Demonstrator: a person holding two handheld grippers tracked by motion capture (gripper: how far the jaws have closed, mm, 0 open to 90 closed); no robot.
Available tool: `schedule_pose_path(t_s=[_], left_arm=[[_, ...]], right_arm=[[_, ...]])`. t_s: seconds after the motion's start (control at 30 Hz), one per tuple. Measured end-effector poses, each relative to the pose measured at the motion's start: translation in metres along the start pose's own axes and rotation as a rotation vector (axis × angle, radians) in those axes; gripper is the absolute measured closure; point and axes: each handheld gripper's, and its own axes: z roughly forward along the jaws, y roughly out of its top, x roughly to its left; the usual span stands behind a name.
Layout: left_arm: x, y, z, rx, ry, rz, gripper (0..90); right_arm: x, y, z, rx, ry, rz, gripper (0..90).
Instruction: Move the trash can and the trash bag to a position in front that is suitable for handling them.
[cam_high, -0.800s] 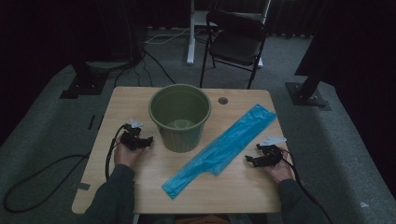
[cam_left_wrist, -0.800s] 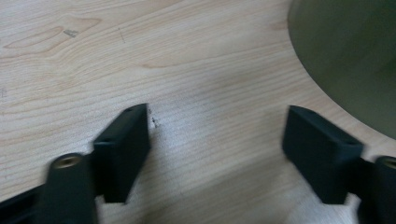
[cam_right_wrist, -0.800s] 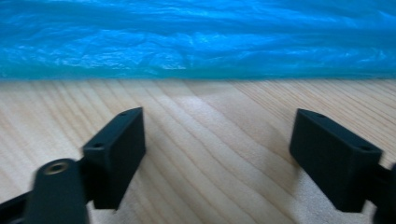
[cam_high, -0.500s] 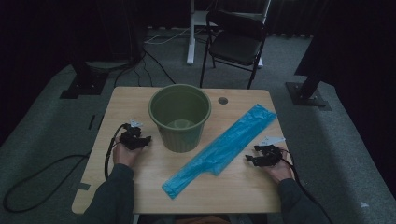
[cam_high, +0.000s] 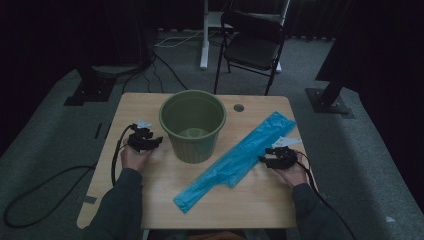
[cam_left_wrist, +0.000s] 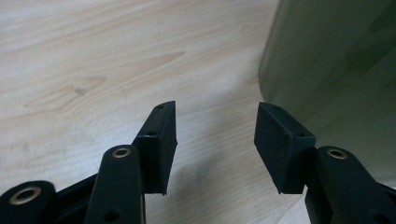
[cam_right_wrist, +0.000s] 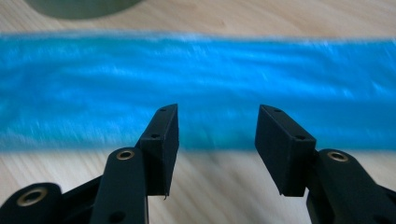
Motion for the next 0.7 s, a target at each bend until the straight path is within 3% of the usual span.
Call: schedule_pose_path(t_s=[0.03, 0.17, 0.37, 0.57, 0.7], left_arm=[[-0.001, 0.002, 0.0, -0.004, 0.001, 0.001, 48.6], [-0.001, 0.01, 0.001, -0.013, 0.006, 0.003, 48.6], [-0.001, 0.022, 0.001, -0.042, -0.006, -0.02, 49.3], [-0.007, 0.027, 0.001, -0.066, -0.028, -0.005, 50.4], [-0.011, 0.028, 0.0, -0.076, -0.017, 0.009, 53.7]], right_arm=[[0.003, 0.011, 0.004, -0.014, 0.007, -0.003, 49.7], [0.006, 0.026, 0.01, -0.022, 0.012, -0.013, 49.8], [0.014, 0.066, 0.031, -0.04, 0.041, -0.018, 49.0], [0.018, 0.087, 0.045, -0.049, 0.05, -0.007, 49.0], [0.02, 0.094, 0.049, -0.078, 0.066, 0.017, 49.1]])
